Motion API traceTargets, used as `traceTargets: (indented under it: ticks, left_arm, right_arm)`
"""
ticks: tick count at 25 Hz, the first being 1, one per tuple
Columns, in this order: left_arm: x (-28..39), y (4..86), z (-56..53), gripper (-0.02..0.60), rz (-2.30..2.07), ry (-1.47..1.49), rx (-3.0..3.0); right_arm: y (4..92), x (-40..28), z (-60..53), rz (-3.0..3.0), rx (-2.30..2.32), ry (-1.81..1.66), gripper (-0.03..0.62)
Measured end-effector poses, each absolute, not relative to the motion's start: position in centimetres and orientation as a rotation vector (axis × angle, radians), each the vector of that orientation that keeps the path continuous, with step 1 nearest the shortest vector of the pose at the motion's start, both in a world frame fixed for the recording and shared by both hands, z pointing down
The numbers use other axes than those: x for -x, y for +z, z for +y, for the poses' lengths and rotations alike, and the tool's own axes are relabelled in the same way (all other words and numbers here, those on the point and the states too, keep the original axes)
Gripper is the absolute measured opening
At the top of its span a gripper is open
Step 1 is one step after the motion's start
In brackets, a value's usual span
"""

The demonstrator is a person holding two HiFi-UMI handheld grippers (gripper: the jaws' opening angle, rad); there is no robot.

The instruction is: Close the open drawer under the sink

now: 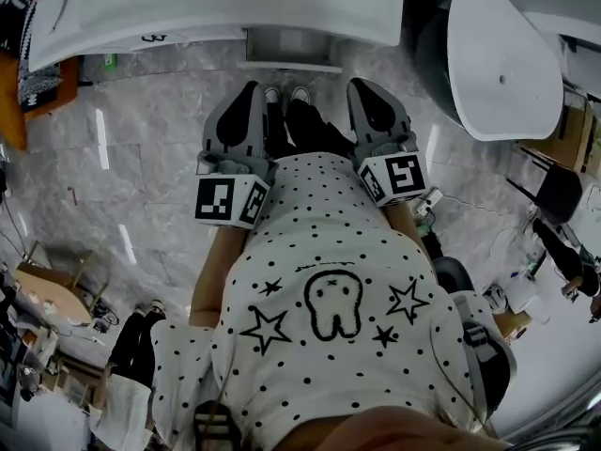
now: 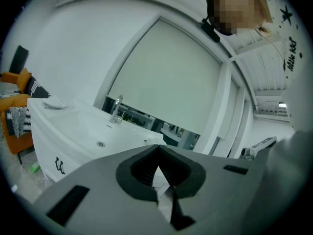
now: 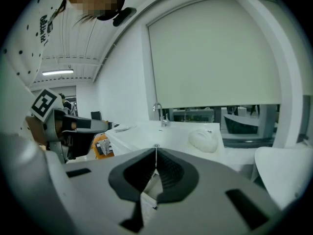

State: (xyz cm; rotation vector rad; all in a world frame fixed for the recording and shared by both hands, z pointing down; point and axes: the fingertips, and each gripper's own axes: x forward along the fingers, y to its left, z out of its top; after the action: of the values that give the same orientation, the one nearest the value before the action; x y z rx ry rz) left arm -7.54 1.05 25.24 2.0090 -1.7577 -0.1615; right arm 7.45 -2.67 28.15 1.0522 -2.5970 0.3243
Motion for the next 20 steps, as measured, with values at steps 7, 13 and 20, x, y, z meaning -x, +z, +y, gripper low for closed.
traceTargets:
  ticks: [7, 13, 20]
  left_arm:
    - [7.3, 25.5, 1.6, 0.006, -1.797, -0.152, -1.963]
    - [6.4, 24.0, 1.9, 0.006, -1.811, -0.132, -2.003]
    - [6.4, 24.0, 0.3, 0.006, -1.84, -0.073, -2.072]
  right_arm:
    - [28.4, -8.5, -2.5, -2.609, -1.05, 0.346, 0.015]
    - [27.2, -9.3, -2.2, -2.626, -1.076, 0.34, 0.015]
    - [27.2, -10.2, -3.4, -2.632, -1.136, 0.324, 0.015]
